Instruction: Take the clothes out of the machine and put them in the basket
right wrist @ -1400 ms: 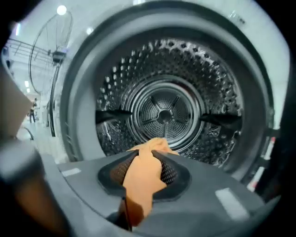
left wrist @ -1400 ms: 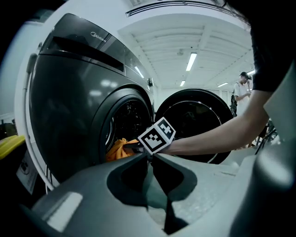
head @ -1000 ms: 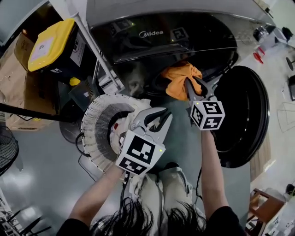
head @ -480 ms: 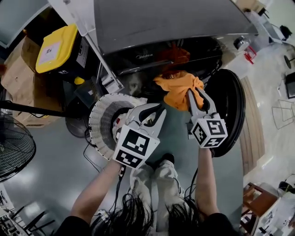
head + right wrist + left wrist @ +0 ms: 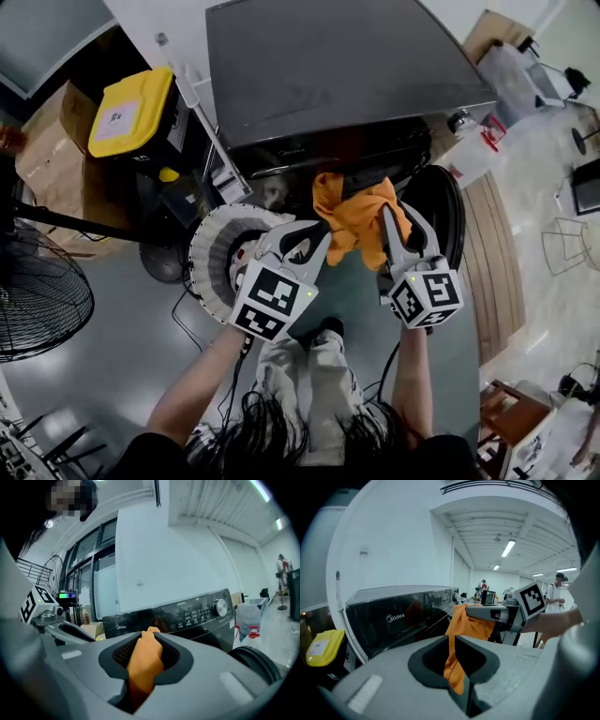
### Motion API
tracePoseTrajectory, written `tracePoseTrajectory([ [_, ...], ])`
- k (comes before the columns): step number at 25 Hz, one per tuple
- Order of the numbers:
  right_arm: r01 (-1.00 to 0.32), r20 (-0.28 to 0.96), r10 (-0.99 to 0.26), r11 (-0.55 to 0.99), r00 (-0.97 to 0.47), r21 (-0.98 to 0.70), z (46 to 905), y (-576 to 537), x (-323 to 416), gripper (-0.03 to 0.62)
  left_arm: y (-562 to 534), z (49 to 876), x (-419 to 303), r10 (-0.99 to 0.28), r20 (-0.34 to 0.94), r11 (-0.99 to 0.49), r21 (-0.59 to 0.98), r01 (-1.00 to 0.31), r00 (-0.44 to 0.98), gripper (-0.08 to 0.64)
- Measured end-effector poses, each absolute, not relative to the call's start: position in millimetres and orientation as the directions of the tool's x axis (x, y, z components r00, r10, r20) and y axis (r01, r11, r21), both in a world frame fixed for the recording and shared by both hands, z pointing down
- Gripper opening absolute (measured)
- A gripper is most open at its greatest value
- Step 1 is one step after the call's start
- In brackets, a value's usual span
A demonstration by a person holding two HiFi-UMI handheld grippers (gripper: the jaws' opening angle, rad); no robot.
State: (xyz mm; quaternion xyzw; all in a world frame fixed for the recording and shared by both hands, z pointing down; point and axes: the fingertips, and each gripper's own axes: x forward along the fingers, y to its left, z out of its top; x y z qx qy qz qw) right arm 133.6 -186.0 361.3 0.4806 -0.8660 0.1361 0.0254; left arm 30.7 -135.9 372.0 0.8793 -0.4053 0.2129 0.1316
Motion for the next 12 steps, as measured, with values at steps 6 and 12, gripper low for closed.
tracePoseTrajectory([
  [6,-0.81,0.126,-0.807,0.546,-0.577,-0.216,303.4,-168.8,130.5,0.098,-135.1,338.0,25.0,-0.672,0.476,-0.626,0.044,-0.779,0.567,0.038],
  [12,-0.758,0.101,-0.755,0.627,-0.648,-0.177,244.6,-159.8,103.5,0.098,-127.3,298.3,10.1,-0.705,0.457,-0.6,0.024,-0.8,0.542,0.038],
])
